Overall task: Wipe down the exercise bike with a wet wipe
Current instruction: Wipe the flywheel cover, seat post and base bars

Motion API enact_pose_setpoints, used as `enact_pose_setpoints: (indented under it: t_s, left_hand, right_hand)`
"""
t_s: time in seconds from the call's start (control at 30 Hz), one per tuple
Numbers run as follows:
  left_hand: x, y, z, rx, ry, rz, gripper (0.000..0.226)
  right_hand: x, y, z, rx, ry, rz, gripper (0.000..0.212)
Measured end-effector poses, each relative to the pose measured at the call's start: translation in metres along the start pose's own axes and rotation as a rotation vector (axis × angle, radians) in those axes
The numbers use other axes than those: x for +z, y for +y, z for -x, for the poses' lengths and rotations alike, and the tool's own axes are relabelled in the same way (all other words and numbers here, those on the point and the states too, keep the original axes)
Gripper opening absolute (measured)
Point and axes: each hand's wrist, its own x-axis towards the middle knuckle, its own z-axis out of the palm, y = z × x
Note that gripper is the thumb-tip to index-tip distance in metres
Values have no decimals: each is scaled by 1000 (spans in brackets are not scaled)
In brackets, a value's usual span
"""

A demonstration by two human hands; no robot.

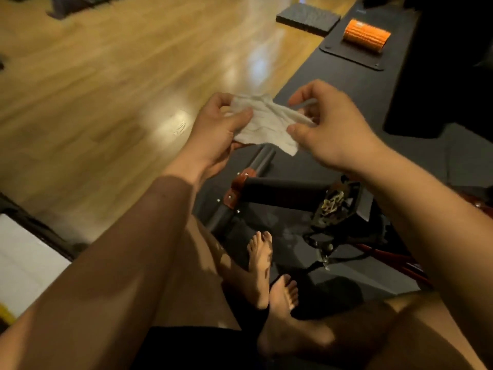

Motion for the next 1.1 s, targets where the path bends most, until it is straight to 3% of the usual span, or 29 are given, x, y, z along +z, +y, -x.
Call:
enact_pose_setpoints:
  t_s: [0.2,0.37,0.47,0.57,0.77,0.87,1.1]
  left_hand:
    - [-60,-13,-21,11,120,-132,30]
    - [-107,-48,-33,-128,174,-480,38]
    - [-121,-58,-38,-204,215,-483,41]
    - [-137,-47,-35,-238,215,-434,42]
    - [-153,-19,-32,-178,242,-610,57]
    - [-139,-15,-31,-162,245,-567,63]
    - [-133,-5,-23,-168,263,-465,62]
  right_hand:
    - [72,-4,-30,103,21,-87,23]
    - [141,8,-40,241,-113,-154,32]
    - [177,19,-39,332,-152,-244,35]
    - [199,19,-46,296,-174,-269,33]
    - [204,-8,-91,274,-206,-401,34]
    - [197,-1,-92,274,-220,-439,25]
    - [182,6,-106,122,-251,-405,32]
